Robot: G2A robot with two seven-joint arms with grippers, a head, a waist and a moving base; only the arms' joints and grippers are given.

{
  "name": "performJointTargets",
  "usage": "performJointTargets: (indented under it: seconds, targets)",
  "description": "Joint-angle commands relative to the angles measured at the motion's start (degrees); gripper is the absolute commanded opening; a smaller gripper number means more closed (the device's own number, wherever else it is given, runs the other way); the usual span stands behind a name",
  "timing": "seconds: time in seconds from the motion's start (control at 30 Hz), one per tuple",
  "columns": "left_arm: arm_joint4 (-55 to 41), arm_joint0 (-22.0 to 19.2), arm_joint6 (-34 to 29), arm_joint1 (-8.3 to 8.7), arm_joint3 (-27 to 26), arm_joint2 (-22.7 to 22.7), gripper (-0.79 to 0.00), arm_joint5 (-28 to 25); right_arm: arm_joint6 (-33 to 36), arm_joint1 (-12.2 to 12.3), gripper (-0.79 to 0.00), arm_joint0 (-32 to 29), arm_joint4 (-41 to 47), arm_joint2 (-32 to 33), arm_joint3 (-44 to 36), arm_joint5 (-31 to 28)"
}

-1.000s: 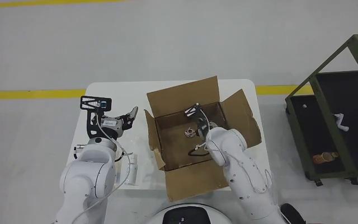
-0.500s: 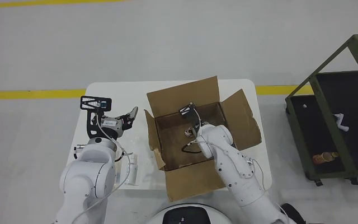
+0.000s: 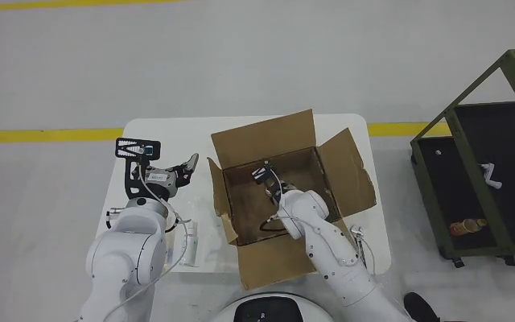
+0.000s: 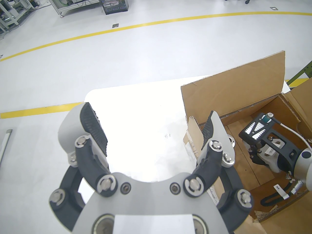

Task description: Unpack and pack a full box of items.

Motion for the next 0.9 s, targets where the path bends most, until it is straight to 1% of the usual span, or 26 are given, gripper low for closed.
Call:
performJointTargets:
  seconds: [0.0, 0.03, 0.07, 0.17, 0.2, 0.23, 0.27, 0.33, 0.67, 0.73, 0.77, 0.87]
  targets:
    - [0.0, 0.0, 0.0, 0.0, 0.0, 0.0, 0.0, 0.0, -0.61, -0.34, -0.656, 1.15, -0.23, -0.99, 2.24, -0.01]
    - [0.0, 0.0, 0.0, 0.0, 0.0, 0.0, 0.0, 0.0, -0.77, -0.51, -0.597, 1.68, -0.21, -1.45, 3.13, -0.1]
    - [0.0, 0.0, 0.0, 0.0, 0.0, 0.0, 0.0, 0.0, -0.87, -0.67, -0.557, 2.12, -0.38, -1.94, 3.96, -0.14]
    - [0.0, 0.0, 0.0, 0.0, 0.0, 0.0, 0.0, 0.0, -1.47, -1.1, -0.523, 3.02, 0.02, -2.74, 6.13, 0.17]
    - [0.0, 0.0, 0.0, 0.0, 0.0, 0.0, 0.0, 0.0, -1.85, -1.22, -0.483, 3.22, 0.17, -2.99, 6.88, 0.08]
    - [0.0, 0.0, 0.0, 0.0, 0.0, 0.0, 0.0, 0.0, -2.27, -1.32, -0.471, 3.49, 0.16, -3.18, 7.58, -0.04]
    - [0.0, 0.0, 0.0, 0.0, 0.0, 0.0, 0.0, 0.0, -2.69, -1.41, -0.468, 3.73, 0.05, -3.42, 8.29, -0.25]
    - [0.0, 0.0, 0.0, 0.0, 0.0, 0.0, 0.0, 0.0, -3.2, -1.58, -0.437, 4.18, 0.08, -3.63, 9.32, -0.28]
    - [0.0, 0.0, 0.0, 0.0, 0.0, 0.0, 0.0, 0.0, -5.42, -2.09, -0.419, 5.7, 0.51, -3.42, 12.78, -0.02]
    - [0.0, 0.0, 0.0, 0.0, 0.0, 0.0, 0.0, 0.0, -6.29, -2.21, -0.394, 5.96, 0.56, -3.55, 13.56, -0.19]
    - [0.0, 0.0, 0.0, 0.0, 0.0, 0.0, 0.0, 0.0, -6.67, -2.27, -0.369, 6.13, 0.48, -3.6, 14.04, -0.15]
    - [0.0, 0.0, 0.0, 0.0, 0.0, 0.0, 0.0, 0.0, -7.3, -2.45, -0.348, 6.67, 0.33, -3.71, 15.47, 0.09]
